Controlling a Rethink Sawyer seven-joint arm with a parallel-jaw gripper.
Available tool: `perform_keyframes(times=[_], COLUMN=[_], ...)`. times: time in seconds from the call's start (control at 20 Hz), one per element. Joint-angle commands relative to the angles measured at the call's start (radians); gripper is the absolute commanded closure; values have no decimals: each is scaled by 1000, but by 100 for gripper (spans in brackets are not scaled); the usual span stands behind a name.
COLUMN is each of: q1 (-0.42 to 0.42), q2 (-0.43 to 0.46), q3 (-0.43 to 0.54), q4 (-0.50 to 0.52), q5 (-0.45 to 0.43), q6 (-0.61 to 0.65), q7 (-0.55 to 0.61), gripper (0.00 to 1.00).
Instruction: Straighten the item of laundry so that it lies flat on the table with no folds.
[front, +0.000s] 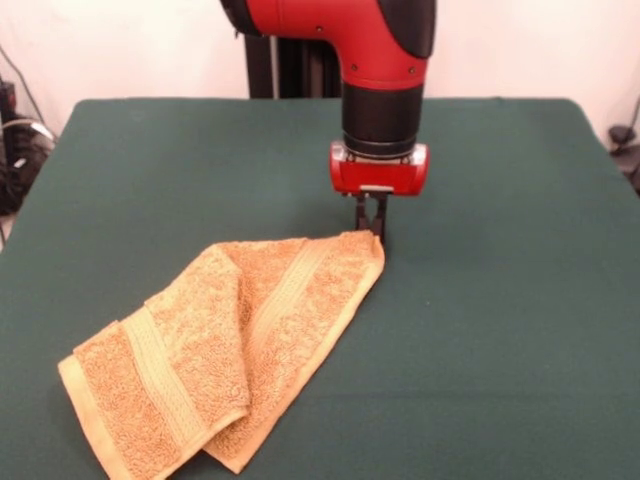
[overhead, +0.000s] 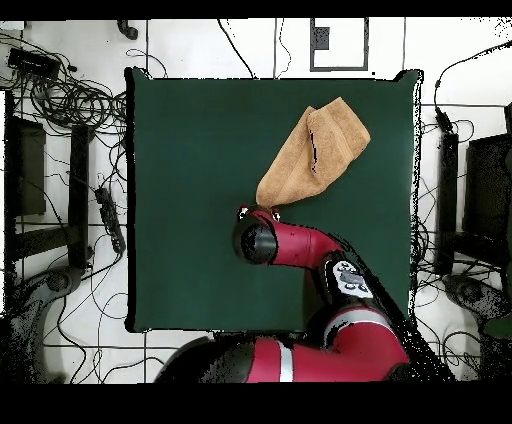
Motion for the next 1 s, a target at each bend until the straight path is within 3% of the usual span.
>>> perform_keyframes(times=[0.05,0.35,0.65,0.75,0.85,0.9,1.0], q1=[144,232,358,347,415,362,429], q2=[-147,-285,-339,-351,-352,-357,-360], q3=[45,-6,-122,-104,-166,-104,-171], q4=[175,316,347,371,365,385,366], q5=[111,215,319,327,343,331,334], q6=[8,58,90,76,64,56,58], q7=[313,381,402,390,403,381,386], gripper=[100,100,100,100,100,100,100])
